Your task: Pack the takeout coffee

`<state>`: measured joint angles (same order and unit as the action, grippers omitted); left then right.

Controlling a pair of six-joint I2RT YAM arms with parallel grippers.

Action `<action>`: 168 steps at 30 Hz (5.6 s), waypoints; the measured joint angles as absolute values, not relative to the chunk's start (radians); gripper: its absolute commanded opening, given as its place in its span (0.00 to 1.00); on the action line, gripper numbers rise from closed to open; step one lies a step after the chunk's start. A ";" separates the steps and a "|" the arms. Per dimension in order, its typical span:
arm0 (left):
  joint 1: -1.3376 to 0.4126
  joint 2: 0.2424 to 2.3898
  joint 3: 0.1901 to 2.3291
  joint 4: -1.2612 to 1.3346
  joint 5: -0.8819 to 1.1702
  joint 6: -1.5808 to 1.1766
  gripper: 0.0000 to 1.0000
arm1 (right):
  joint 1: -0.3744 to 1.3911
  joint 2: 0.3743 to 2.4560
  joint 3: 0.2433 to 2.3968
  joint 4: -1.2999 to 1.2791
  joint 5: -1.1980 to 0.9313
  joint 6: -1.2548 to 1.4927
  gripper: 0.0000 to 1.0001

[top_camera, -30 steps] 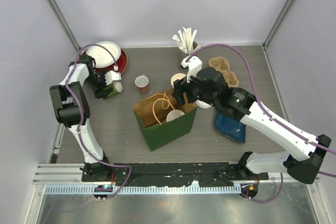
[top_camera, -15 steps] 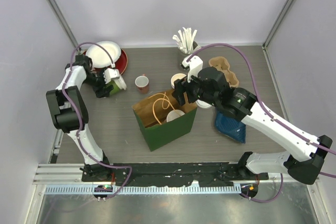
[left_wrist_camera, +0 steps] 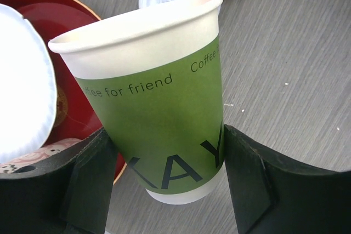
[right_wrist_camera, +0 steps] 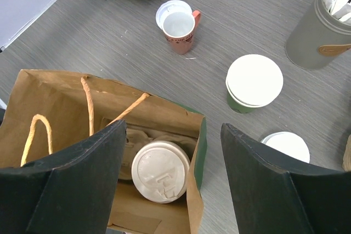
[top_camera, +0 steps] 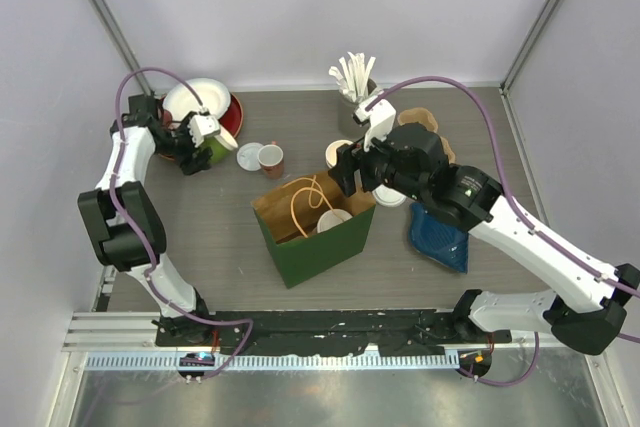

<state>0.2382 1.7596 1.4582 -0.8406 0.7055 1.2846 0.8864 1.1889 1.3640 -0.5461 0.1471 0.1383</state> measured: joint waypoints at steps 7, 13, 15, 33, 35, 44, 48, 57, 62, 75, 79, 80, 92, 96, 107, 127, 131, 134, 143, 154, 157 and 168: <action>0.257 1.748 1.400 -0.826 0.759 1.253 0.62 | 0.886 1.171 1.364 -0.546 0.144 0.152 0.75; 0.268 1.628 1.241 -0.711 0.868 1.052 0.62 | 0.886 1.169 1.367 -0.540 0.136 0.172 0.75; 0.272 1.568 1.232 -0.664 0.915 0.958 0.62 | 0.886 1.176 1.392 -0.547 0.129 0.183 0.75; 0.284 1.245 1.712 -1.260 1.238 1.386 0.61 | 0.886 1.572 2.008 -0.398 -0.043 0.305 0.74; 0.284 1.222 1.718 -1.289 1.248 1.426 0.61 | 0.886 1.628 2.071 -0.405 -0.074 0.330 0.74; 0.282 1.213 1.720 -1.335 1.262 1.483 0.61 | 0.920 1.735 2.102 -0.449 -0.178 0.391 0.67; 0.279 1.213 1.720 -1.338 1.271 1.492 0.61 | 0.928 1.753 2.111 -0.451 -0.194 0.405 0.51; 0.276 1.213 1.720 -1.338 1.278 1.501 0.67 | 0.923 1.785 2.153 -0.484 -0.186 0.426 0.01; 0.275 1.214 1.721 -1.337 1.276 1.488 0.99 | 0.926 1.777 2.142 -0.488 -0.137 0.425 0.01; 0.251 1.228 1.584 -1.126 1.061 0.868 0.78 | 0.807 1.519 1.998 -0.501 0.149 0.399 0.01; 0.101 1.293 1.509 -0.973 0.758 0.734 0.67 | 0.723 1.390 1.923 -0.497 0.234 0.375 0.01; 0.064 1.326 1.494 -0.950 0.693 0.724 0.66 | 0.701 1.360 1.905 -0.502 0.251 0.369 0.01; -0.034 1.847 1.582 -0.873 0.463 0.726 0.70 | 0.590 1.232 1.808 -0.640 0.333 0.310 0.01; -0.032 1.890 1.610 -0.912 0.523 0.883 0.75 | 0.576 1.236 1.792 -0.691 0.336 0.298 0.01; -0.019 2.073 1.749 -1.075 0.623 1.222 0.65 | 0.553 1.231 1.761 -0.743 0.340 0.289 0.01; -0.020 2.154 1.746 -0.955 0.578 1.253 0.64 | 0.524 1.227 1.716 -0.758 0.318 0.268 0.01; -0.025 2.191 1.745 -0.939 0.559 1.234 0.65 | 0.517 1.227 1.716 -0.757 0.304 0.266 0.01; -0.029 2.197 1.730 -0.891 0.540 1.208 0.59 | 0.512 1.227 1.713 -0.758 0.281 0.264 0.01; -0.042 2.173 1.662 -0.780 0.508 1.182 0.03 | 0.502 1.227 1.709 -0.758 0.208 0.264 0.01; -0.045 2.146 1.629 -0.753 0.466 1.142 0.00 | 0.497 1.222 1.702 -0.769 0.184 0.272 0.01; -0.039 2.125 1.615 -0.753 0.462 1.067 0.00 | 0.494 1.219 1.702 -0.801 0.208 0.290 0.01; -0.007 1.839 1.574 -0.752 0.443 0.703 0.00 | 0.492 1.110 1.598 -1.028 0.323 0.399 0.01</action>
<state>-0.0071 1.8385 1.5742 -0.7525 0.4435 0.7033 0.4923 1.1103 1.5978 -1.0283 0.3229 0.3992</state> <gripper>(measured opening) 0.012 0.042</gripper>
